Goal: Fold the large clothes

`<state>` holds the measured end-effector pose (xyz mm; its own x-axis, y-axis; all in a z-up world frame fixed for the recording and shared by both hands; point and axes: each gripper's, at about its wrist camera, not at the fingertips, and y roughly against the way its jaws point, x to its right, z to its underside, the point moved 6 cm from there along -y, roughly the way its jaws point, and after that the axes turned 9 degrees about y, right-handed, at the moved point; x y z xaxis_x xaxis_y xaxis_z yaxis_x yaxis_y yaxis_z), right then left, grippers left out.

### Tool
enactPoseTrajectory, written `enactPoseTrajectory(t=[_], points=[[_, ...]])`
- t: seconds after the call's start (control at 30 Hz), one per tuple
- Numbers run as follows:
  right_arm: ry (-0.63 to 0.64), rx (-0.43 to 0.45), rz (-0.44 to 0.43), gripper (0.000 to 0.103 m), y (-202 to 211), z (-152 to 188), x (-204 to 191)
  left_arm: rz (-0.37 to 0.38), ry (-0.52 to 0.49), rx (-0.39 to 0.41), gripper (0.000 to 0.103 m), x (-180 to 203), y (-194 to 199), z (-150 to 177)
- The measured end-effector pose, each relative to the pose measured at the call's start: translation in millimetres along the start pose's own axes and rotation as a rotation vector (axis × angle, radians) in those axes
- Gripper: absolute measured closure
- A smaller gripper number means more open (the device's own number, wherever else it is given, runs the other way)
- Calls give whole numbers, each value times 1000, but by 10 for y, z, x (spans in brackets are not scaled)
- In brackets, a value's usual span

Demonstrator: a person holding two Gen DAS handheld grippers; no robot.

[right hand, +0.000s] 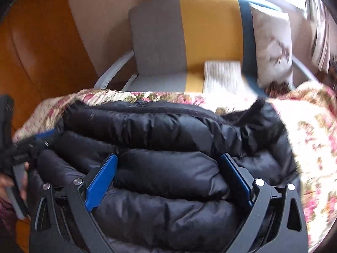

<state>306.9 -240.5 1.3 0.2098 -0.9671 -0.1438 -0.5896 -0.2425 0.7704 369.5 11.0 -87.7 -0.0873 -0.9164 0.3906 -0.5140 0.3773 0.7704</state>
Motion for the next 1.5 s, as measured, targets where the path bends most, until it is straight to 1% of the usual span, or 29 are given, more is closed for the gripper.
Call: enactPoseTrajectory(t=[0.03, 0.07, 0.1, 0.13, 0.3, 0.37, 0.57, 0.67, 0.73, 0.77, 0.83, 0.87, 0.93, 1.03, 1.1, 1.13, 1.17, 1.2, 1.27, 1.33, 1.37, 1.43, 1.47, 1.5], points=[[-26, -29, -41, 5, -122, 15, 33, 16, 22, -12, 26, -53, -44, 6], [-45, -57, -64, 4, -216, 37, 67, 22, 31, -14, 26, -76, -66, 21], [-56, -78, -77, 4, -281, 50, 79, 20, 29, -16, 26, -93, -94, 53], [-62, -107, -108, 3, -372, 86, 82, 14, 22, -15, 26, -97, -101, 88], [-47, -200, -124, 3, -530, 251, 76, -2, 11, -16, 26, -38, -55, 256], [-40, -211, -134, 3, -505, 344, 63, -6, 2, -19, 26, -12, -27, 339], [-40, -216, -129, 2, -502, 592, -8, -12, -7, -22, 26, 34, 36, 566], [-29, -219, -135, 2, -367, 751, -68, -7, -8, -27, 27, 54, 168, 774], [-20, -225, -136, 3, -246, 865, -130, 7, 10, -22, 27, 71, 298, 946], [-11, -223, -135, 3, -201, 917, -158, 6, -4, -20, 27, 90, 361, 1048], [6, -221, -138, 3, -96, 1014, -201, 14, 10, -26, 27, 102, 441, 1145], [0, -217, -139, 3, -62, 1032, -204, 13, 17, -22, 27, 108, 472, 1170], [6, -188, -134, 3, -50, 1023, -203, -12, 33, -13, 27, 103, 458, 1137], [-61, -108, -100, 4, -41, 867, -92, -87, 91, 28, 27, 106, 508, 965], [-107, -70, -91, 4, 84, 796, -63, -106, 121, 94, 27, 147, 704, 865], [-129, -17, -94, 5, 235, 756, -51, -116, 124, 139, 27, 164, 837, 834], [-148, 36, -75, 5, 419, 729, -37, -122, 114, 181, 27, 203, 971, 806], [-147, 65, -62, 5, 532, 712, -37, -122, 97, 228, 27, 259, 1117, 785], [-130, 137, -11, 5, 858, 685, -62, -100, 68, 273, 27, 406, 1276, 783], [-102, 177, 18, 5, 1103, 703, -178, -52, 34, 279, 27, 629, 1321, 845], [-82, 190, 33, 5, 1179, 722, -234, -42, -7, 280, 27, 786, 1289, 885], [-37, 186, 115, 5, 1189, 759, -311, -54, -55, 278, 27, 992, 1158, 910], [-20, 172, 153, 5, 1128, 794, -314, -48, -59, 264, 28, 1055, 1053, 901], [-16, 152, 174, 5, 1045, 826, -305, -42, -53, 248, 32, 1096, 947, 888]])
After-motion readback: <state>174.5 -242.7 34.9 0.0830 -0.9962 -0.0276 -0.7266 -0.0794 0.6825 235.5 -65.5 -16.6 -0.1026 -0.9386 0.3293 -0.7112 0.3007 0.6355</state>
